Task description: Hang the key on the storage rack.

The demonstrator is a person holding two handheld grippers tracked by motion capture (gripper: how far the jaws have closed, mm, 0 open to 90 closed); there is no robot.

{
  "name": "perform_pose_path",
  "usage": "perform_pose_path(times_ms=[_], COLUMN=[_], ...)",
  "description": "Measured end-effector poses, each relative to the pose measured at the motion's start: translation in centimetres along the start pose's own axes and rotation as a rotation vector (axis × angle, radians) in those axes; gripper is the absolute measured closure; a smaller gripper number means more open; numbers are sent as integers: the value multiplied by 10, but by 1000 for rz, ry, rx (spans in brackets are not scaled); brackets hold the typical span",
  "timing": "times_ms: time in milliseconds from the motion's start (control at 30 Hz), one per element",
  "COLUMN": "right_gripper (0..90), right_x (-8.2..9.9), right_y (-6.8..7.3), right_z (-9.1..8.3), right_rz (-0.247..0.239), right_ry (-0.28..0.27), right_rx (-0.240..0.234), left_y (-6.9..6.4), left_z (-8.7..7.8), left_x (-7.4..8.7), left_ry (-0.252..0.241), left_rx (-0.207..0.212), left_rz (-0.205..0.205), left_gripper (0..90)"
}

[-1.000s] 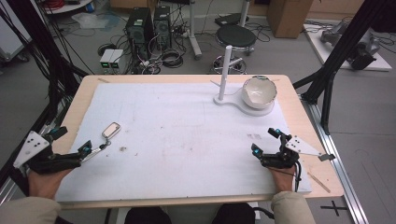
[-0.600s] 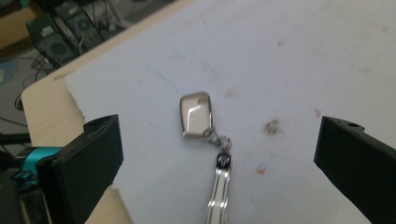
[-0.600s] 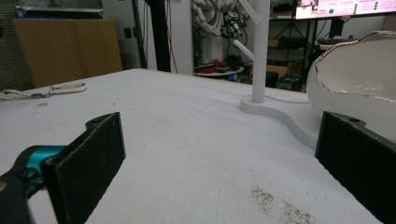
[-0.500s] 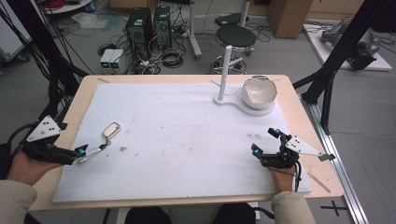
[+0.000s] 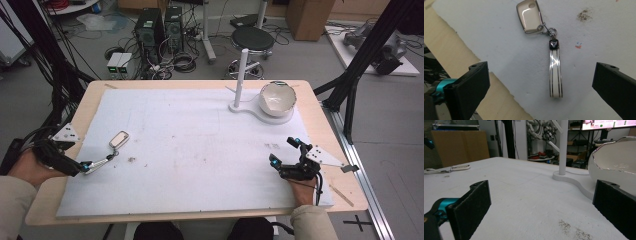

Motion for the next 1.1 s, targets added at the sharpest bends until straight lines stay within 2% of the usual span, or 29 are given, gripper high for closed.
perform_pose_path(times_ms=[67,367,667,767,867,933,1100], right_gripper=[8,7,8,8,8,8,8], right_x=[0,0,0,0,0,0,0], right_y=[0,0,0,0,0,0,0], right_z=[0,0,0,0,0,0,0], right_rz=[1,2,4,0,2,3,2], right_ry=[-1,-3,-2,0,-3,-3,-2], right_rx=[0,3,2,3,4,4,3], left_y=[0,-8,-9,-11,-11,-12,-12], left_z=[5,28,38,41,43,45,46], left_x=[1,4,1,1,2,2,3], left_ry=[21,60,111,122,147,158,181], left_rx=[8,64,100,113,116,131,143], left_rz=[3,5,11,18,23,24,20], left_gripper=[17,19,27,119,151,239,335])
Point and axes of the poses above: each handheld gripper's, and its own axes: z roughly forward along the jaws, x roughly out of its underside, y roughly to its left, the point moved 4 cm from there along z, roughly forward along the jaws, and after that the axes turned 10 degrees about y, right-handed, at the moved point
